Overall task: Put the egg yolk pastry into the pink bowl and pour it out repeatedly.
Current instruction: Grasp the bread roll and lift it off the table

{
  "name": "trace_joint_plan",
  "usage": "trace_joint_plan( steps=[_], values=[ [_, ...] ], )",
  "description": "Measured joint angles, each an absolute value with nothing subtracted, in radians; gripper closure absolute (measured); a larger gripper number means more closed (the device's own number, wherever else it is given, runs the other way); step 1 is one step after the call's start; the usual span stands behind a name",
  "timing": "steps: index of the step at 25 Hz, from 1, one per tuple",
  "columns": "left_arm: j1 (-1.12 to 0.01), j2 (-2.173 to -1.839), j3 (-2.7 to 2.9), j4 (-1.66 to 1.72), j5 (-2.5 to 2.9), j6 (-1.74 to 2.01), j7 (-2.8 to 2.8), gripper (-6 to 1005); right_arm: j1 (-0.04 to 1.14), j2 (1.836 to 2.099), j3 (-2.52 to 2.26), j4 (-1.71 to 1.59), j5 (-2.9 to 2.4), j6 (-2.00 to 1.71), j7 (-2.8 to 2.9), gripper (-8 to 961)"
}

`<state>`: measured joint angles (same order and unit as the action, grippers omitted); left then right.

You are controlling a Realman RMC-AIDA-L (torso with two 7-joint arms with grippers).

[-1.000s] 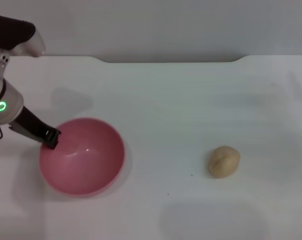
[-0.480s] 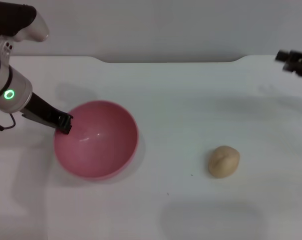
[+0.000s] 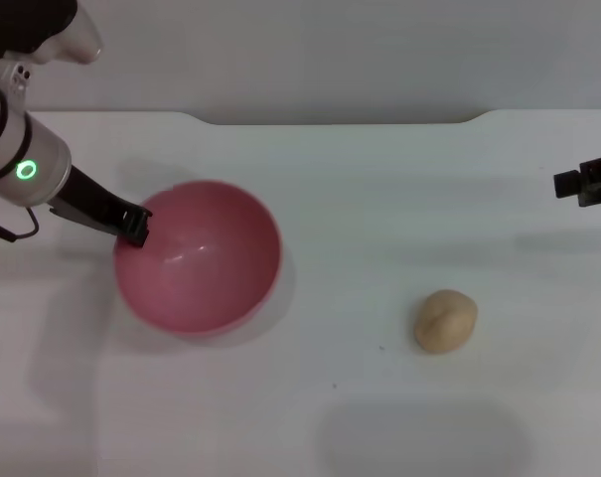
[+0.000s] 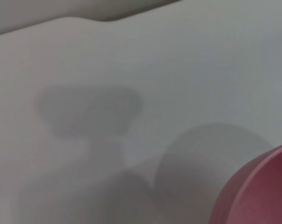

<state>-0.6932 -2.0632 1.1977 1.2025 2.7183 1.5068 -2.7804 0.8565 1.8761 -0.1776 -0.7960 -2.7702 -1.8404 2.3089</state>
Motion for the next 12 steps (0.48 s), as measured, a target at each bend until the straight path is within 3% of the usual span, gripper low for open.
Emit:
trace_joint_plan(
  steps=[6,12],
  values=[
    [-0.699,-2.066,1.217,1.206,2.717,1.484,-2.801,1001,0.802,1.907,-0.396,-0.859,-2.613,-1.902,2.432,385],
    [-0.699,-2.068,1.223,1.21,2.712,1.469,-2.801,1000,0.785,1.98,-0.562,-0.862,-2.613,-1.812,2.5,385]
  ],
)
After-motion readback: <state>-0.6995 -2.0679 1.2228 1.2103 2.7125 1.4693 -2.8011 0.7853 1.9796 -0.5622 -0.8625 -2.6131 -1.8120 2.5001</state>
